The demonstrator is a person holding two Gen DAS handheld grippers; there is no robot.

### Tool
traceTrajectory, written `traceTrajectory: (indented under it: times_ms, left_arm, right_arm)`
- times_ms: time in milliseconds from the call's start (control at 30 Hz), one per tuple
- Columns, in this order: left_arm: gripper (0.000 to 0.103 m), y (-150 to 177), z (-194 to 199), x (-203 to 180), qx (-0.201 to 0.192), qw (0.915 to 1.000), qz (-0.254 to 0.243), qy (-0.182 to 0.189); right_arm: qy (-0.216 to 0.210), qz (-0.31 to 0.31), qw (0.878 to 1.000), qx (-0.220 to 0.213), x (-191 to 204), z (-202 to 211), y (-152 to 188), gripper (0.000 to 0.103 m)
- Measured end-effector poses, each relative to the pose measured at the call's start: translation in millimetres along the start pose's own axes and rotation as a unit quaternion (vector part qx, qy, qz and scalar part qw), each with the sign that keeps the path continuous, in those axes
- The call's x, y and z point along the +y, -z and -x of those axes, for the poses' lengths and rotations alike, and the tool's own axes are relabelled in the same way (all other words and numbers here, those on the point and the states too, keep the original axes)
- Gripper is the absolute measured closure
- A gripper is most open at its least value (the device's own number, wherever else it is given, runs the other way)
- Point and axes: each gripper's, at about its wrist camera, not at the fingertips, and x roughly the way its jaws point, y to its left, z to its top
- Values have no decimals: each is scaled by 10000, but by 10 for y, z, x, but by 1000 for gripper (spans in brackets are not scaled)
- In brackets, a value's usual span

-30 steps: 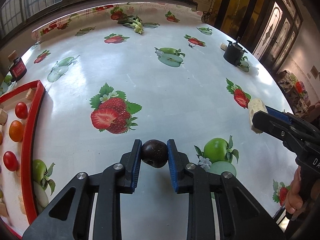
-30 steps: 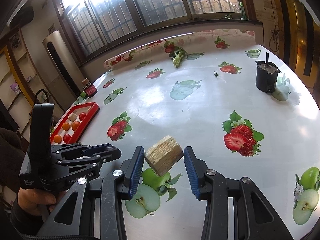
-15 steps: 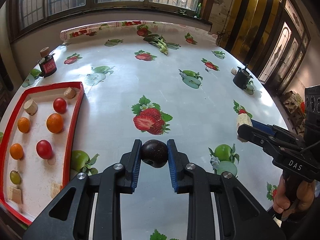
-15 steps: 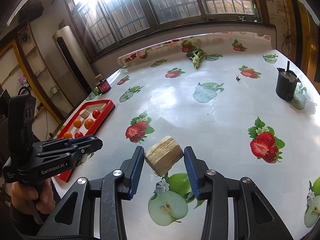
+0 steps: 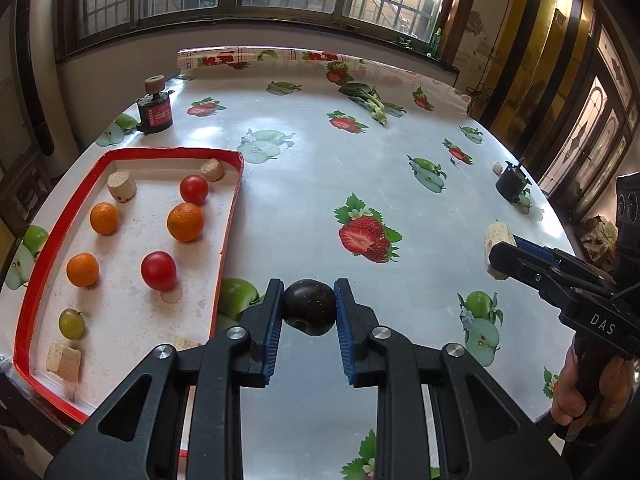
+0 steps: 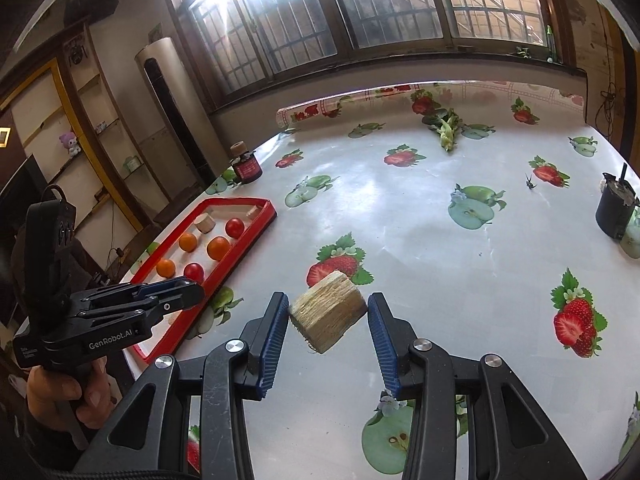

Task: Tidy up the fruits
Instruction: 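Carry the plum and beige block into the red tray and open both grippers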

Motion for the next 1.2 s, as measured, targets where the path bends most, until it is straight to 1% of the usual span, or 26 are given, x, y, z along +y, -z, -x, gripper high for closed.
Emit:
traceTrajectory:
  times_ms: [367, 700, 1067, 1200]
  left_arm:
    - [80, 115, 166, 391, -89, 9990, 351, -279]
    - [80, 236, 274, 742, -131, 9966, 668, -460]
    - [80, 355, 376, 1134, -174, 9918, 1072, -671]
    - [80, 377, 361, 1244, -156, 9905, 1203, -654]
  right_arm:
    - [-251, 269, 9993, 79, 342, -162, -66, 61]
    - [-475, 491, 9975, 192, 651, -357, -109, 61]
    - [-846, 727, 9930, 380, 1058, -733, -192, 61]
    - [-970, 803, 9909, 484, 1217, -910, -224, 61]
